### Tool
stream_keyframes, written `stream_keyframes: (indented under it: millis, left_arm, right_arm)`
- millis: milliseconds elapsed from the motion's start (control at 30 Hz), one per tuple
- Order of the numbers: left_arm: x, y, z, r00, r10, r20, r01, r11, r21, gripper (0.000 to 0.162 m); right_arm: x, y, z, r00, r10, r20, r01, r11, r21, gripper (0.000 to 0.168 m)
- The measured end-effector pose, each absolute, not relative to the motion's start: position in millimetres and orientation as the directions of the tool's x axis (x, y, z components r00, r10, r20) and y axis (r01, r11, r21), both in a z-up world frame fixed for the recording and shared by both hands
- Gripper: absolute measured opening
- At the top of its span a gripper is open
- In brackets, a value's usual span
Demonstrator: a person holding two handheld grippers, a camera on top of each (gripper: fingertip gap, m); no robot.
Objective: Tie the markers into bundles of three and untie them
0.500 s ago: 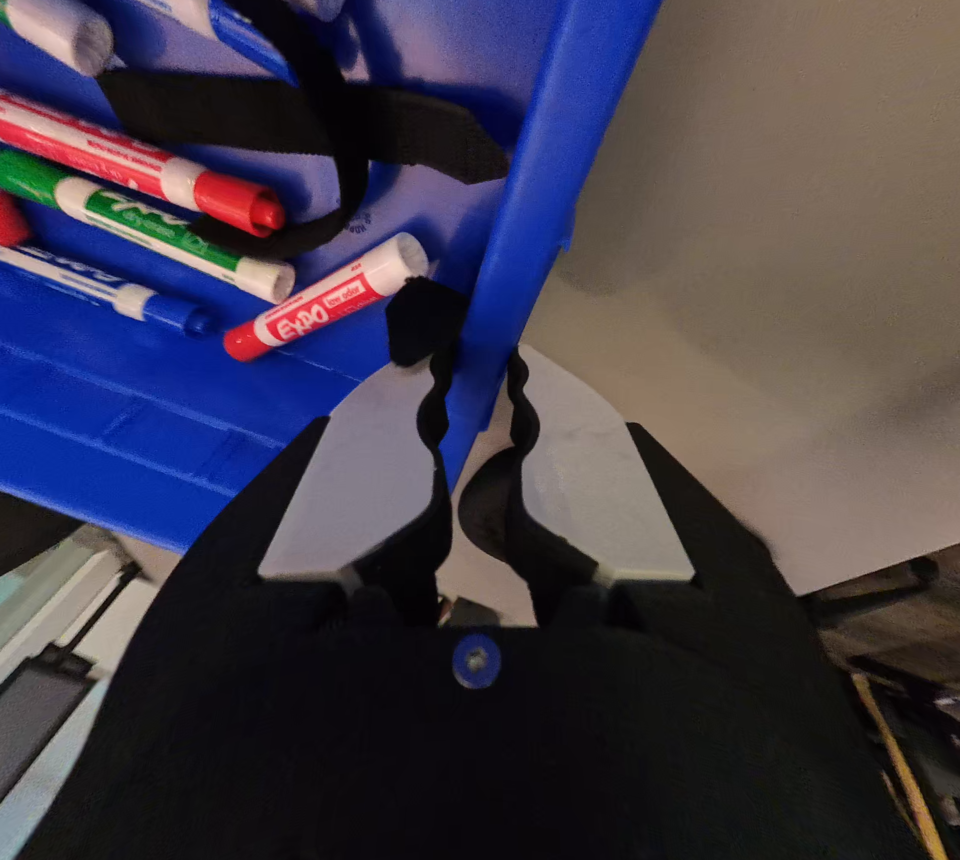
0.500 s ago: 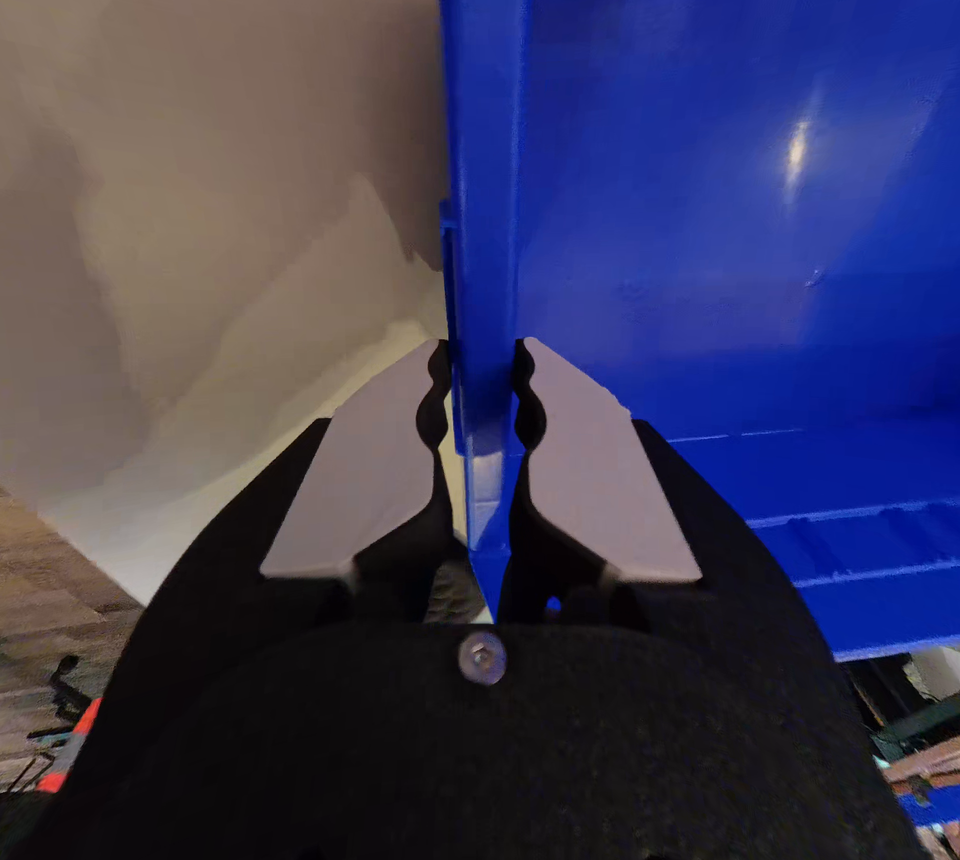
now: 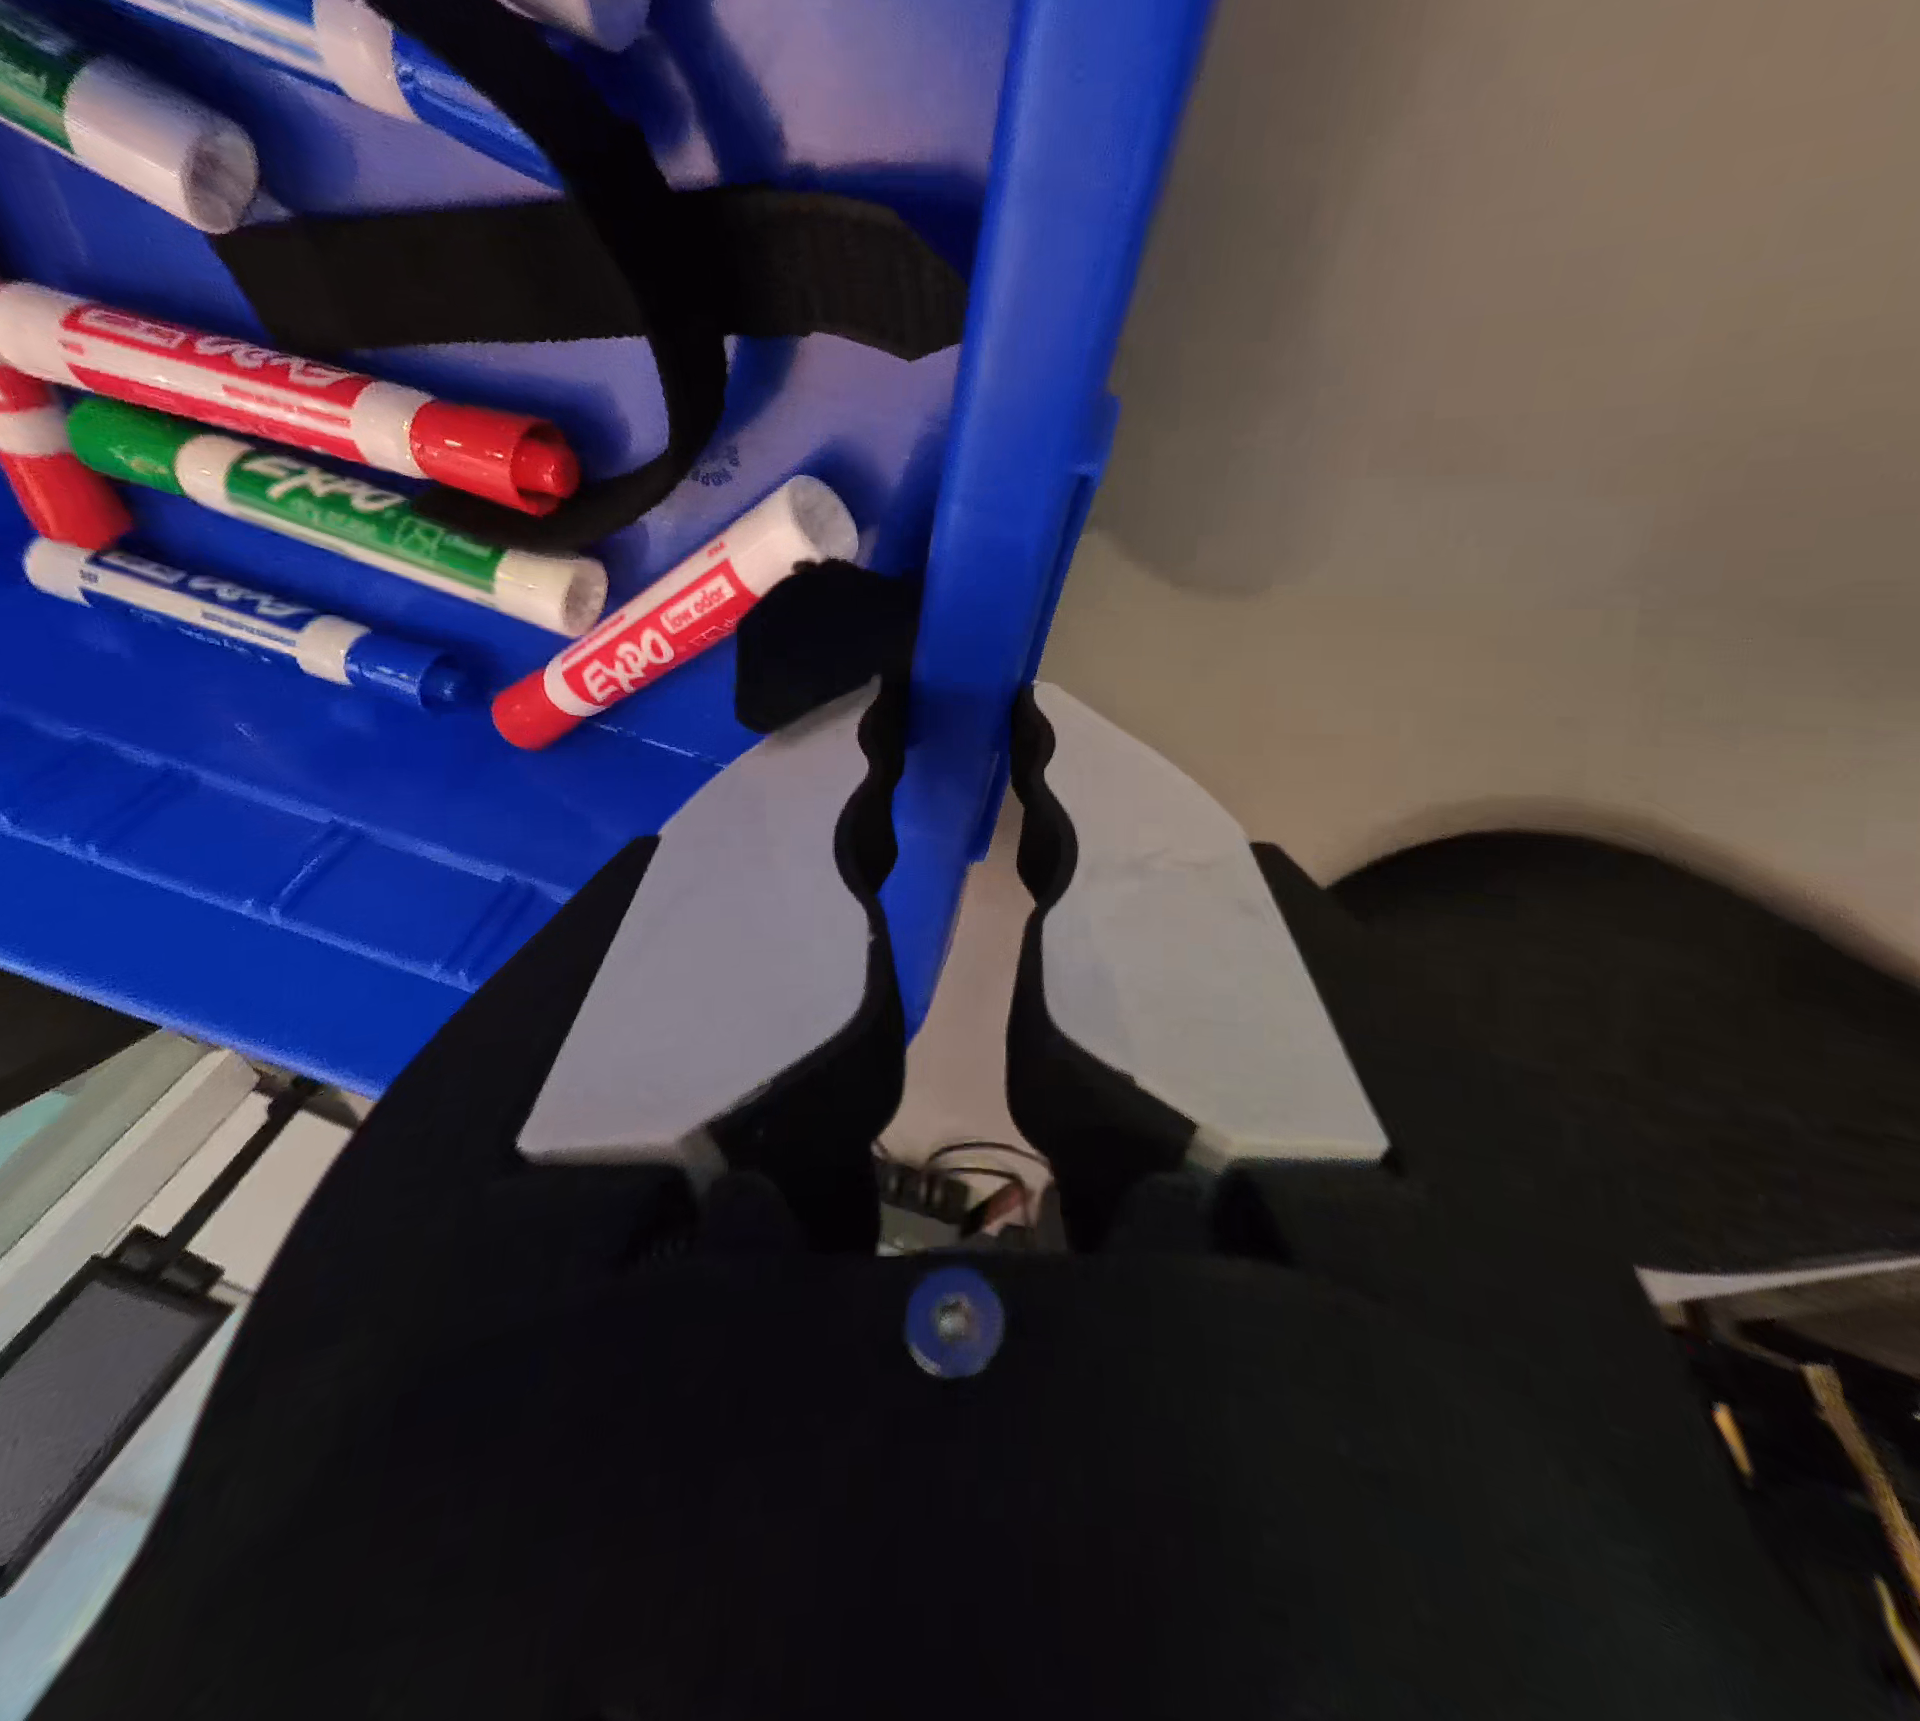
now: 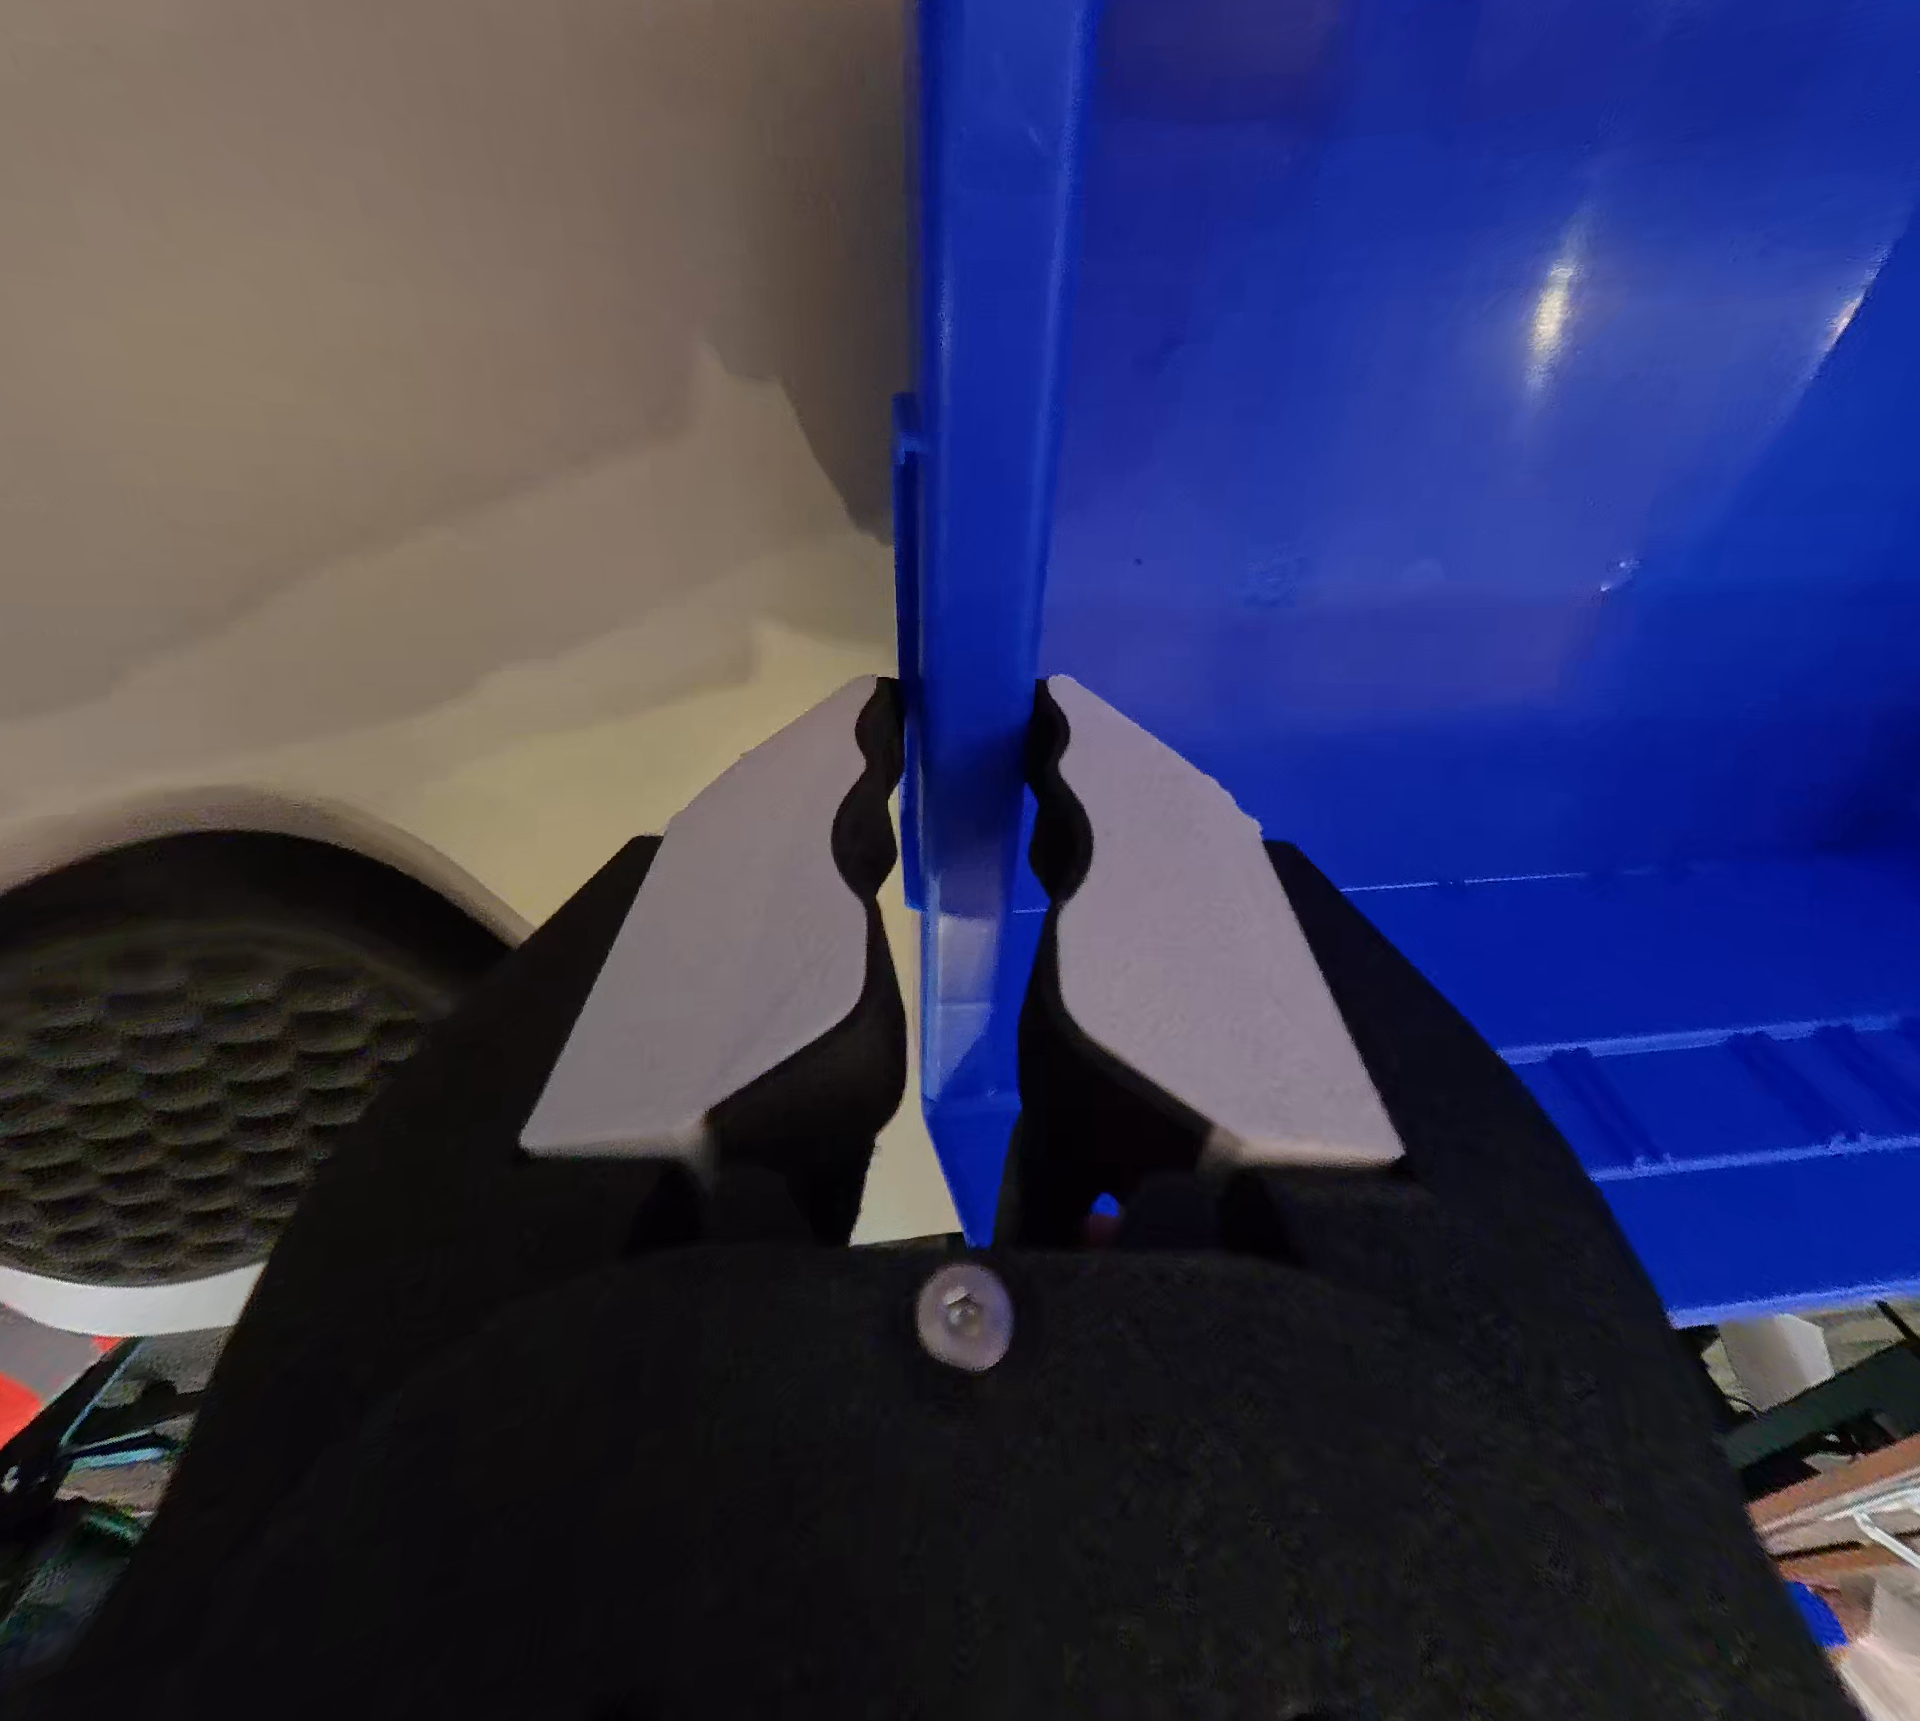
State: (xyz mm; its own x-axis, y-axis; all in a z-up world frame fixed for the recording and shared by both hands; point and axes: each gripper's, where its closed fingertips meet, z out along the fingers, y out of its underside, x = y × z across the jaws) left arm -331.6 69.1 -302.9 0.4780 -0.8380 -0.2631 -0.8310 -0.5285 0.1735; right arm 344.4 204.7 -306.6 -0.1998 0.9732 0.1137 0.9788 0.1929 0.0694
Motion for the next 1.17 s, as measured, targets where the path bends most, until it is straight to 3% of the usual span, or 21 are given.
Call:
stream_keyframes:
  millis: [100,400,700,767,800,900,1033,1167]
  left_arm:
    - [-347,77,-303,0.47,-0.847,-0.249,-0.846,-0.513,0.147,0.019]
    - [-377,81,-303,0.335,-0.903,-0.268,-0.893,-0.395,0.214,0.02]
    - [-373,84,-301,0.393,-0.873,-0.29,-0.876,-0.451,0.171,0.026]
    - [-373,84,-293,0.458,-0.829,-0.322,-0.849,-0.515,0.118,0.077]
    - [-374,83,-285,0.498,-0.799,-0.336,-0.828,-0.554,0.09,0.085]
    - [-344,75,-254,0.61,-0.708,-0.356,-0.778,-0.62,-0.1,0.095]
    - [-231,60,-235,0.7,-0.68,-0.22,-0.701,-0.592,-0.399,0.111]
    - [-131,48,-280,0.73,-0.673,-0.118,-0.649,-0.628,-0.429,0.106]
  right_arm:
    - [352,213,-307,-0.2,0.974,0.11,0.979,0.194,0.061,0.022]
    - [361,233,-307,-0.209,0.97,0.128,0.975,0.197,0.1,0.023]
    - [359,240,-304,-0.17,0.971,0.17,0.983,0.155,0.096,0.024]
    - [355,237,-293,-0.128,0.968,0.216,0.991,0.116,0.068,0.053]
    - [351,233,-285,-0.109,0.966,0.235,0.994,0.103,0.041,0.059]
    - [314,196,-257,-0.075,0.965,0.252,0.985,0.111,-0.131,0.073]
    - [242,130,-250,-0.093,0.973,0.209,0.934,0.158,-0.321,0.123]
    - [170,86,-273,-0.048,0.996,0.082,0.881,0.081,-0.466,0.129]
